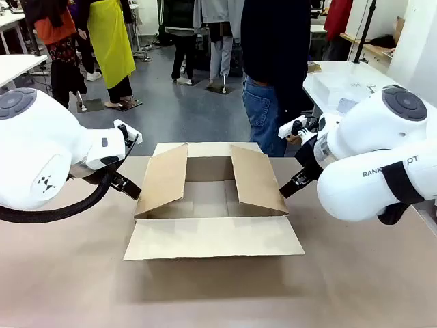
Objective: Pack the gift set into the box.
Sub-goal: Place both hands on the side flaps of the Package Box and spread them outward.
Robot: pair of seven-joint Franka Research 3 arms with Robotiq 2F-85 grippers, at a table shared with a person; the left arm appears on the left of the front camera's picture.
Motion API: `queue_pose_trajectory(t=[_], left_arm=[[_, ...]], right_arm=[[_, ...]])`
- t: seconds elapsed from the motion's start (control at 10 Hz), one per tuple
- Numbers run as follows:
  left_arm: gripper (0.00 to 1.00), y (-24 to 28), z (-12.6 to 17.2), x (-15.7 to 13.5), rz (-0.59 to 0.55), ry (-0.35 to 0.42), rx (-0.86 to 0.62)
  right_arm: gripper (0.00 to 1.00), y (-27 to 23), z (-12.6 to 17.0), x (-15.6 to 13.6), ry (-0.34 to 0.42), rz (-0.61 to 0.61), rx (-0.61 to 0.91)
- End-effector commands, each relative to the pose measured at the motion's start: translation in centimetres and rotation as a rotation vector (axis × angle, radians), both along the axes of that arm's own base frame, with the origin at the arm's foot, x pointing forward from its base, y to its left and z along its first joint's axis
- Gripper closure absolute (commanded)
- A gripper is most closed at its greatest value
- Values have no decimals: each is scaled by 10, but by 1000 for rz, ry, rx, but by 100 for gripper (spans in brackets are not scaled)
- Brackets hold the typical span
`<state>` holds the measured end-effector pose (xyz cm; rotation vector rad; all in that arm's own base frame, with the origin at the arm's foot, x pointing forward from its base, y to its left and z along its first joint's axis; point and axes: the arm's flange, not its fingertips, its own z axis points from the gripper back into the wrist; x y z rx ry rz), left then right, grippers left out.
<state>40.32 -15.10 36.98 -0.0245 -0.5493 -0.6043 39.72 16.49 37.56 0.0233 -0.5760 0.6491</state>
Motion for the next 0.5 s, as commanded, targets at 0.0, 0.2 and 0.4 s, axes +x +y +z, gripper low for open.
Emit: queue_pose_trajectory(t=[0.0,0.2,0.4], left_arm=[[0,-1,0,0,-1,-1,0],[0,-1,0,0,-1,-1,0],[0,-1,0,0,-1,-1,0]], right_arm=[[0,0,0,0,0,0,0],[0,0,0,0,0,0,0],[0,0,0,0,0,0,0]])
